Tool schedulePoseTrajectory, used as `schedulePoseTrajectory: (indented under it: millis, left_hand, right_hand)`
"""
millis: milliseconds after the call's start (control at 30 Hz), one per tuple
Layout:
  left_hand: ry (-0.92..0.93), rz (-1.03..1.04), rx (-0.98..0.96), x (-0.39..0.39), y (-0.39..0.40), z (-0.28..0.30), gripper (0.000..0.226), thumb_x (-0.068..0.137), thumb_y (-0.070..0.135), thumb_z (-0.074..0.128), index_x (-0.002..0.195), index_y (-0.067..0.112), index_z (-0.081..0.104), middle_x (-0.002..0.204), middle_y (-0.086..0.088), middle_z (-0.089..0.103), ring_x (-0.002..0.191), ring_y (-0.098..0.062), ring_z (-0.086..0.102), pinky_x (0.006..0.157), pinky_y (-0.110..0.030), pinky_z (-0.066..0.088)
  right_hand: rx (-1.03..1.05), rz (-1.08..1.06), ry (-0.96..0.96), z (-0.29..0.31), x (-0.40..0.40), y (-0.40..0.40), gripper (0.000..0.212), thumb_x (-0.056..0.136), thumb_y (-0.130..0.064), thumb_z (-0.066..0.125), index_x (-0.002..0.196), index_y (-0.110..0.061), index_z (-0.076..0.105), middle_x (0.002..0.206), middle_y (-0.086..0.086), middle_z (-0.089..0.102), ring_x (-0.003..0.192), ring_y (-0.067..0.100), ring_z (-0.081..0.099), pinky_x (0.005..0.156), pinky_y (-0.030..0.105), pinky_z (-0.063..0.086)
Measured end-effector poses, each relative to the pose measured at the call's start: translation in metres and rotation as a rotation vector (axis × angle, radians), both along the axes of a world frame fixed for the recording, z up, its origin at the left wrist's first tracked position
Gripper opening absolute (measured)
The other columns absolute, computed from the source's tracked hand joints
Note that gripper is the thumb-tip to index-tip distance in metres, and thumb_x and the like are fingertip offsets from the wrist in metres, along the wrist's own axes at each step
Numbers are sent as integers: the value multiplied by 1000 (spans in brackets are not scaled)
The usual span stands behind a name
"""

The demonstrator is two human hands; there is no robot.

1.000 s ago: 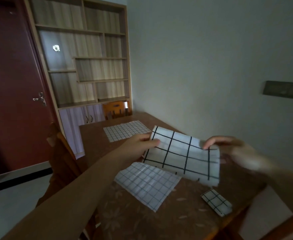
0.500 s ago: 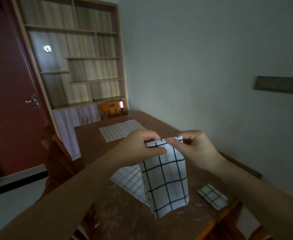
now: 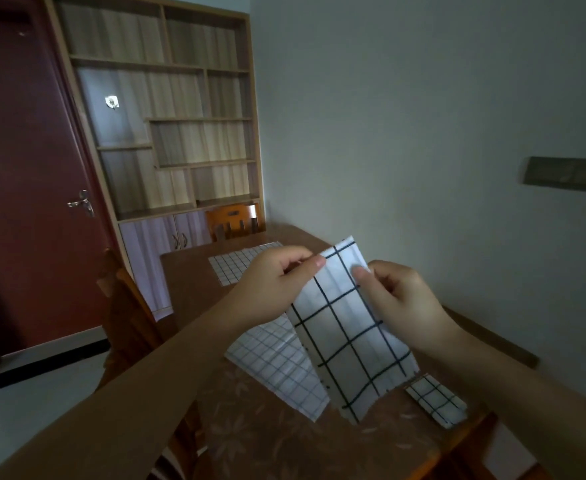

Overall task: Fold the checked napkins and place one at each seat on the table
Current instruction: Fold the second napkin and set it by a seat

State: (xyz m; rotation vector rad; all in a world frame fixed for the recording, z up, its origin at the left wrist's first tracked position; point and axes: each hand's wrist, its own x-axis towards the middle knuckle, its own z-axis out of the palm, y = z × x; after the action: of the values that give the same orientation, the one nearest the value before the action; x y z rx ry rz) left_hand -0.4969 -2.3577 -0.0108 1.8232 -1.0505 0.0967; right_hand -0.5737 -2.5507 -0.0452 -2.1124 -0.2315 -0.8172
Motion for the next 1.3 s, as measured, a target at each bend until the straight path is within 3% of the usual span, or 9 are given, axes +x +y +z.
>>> schedulePoseTrajectory:
  millis: [200,400,667,733,800,900,1067,1200,1300]
  left_hand:
    - [-23,-37,194,7,1,10,41,100,38,46,86,3,62,77,-22,55,67,-22,52,65,-34,41]
    - [-136,22,103,12,-8,21,44,100,27,48,73,-7,51,61,-10,43,53,-12,42,53,-25,35]
    - [-107,52,57,19,-5,19,39,99,32,50,70,8,58,59,-10,43,52,-10,42,52,-16,37]
    - [-21,78,12,15,-4,21,35,99,34,48,72,18,64,59,-1,49,52,-6,49,53,-13,41]
    - [304,5,-153,11,-5,19,33,97,45,43,91,25,68,80,5,69,72,0,66,69,-15,52]
    - [862,-148,-328,8,-9,6,66,79,68,35,108,18,67,102,-8,75,94,-22,72,83,-44,55]
    - [551,-129,-5,-6,-15,-17,19,92,25,61,104,11,66,94,-4,75,87,-20,73,74,-32,59]
    - [560,-92,40,2,-14,-16,16,94,20,59,106,13,66,100,-3,74,91,-17,72,76,-31,59]
    - [611,-118,25,7,-12,-17,19,95,17,58,112,15,65,110,-6,72,100,-21,70,84,-36,58]
  right_hand:
    - [-130,-21,-19,1,-2,-3,52,96,-38,52,58,-7,36,51,-4,31,48,9,33,50,30,33]
    - [-110,32,21,0,-11,-5,56,98,-42,47,59,-4,36,52,10,31,47,15,31,48,33,29]
    - [-185,-3,27,-4,-14,-11,60,99,-47,40,57,-4,37,48,12,35,41,27,37,44,38,35]
    - [-169,-8,28,-3,-14,-11,58,99,-44,40,55,-7,38,45,7,34,39,19,35,44,35,36]
    - [-80,-9,12,1,-14,-9,54,100,-37,43,53,-12,34,46,-2,30,40,10,32,44,29,33]
    - [48,-50,-22,6,-10,-9,52,100,-32,43,55,-12,29,47,-4,27,42,8,28,45,25,31]
    - [141,-103,12,2,-8,-9,52,100,-34,42,56,-9,37,45,-1,34,40,9,34,42,25,34]
    - [303,112,171,11,-16,-12,41,98,-17,48,57,-19,52,48,-5,47,44,5,44,47,21,38]
    - [383,243,336,17,-22,-20,19,96,-7,50,94,-13,68,68,-1,69,59,9,65,50,20,49]
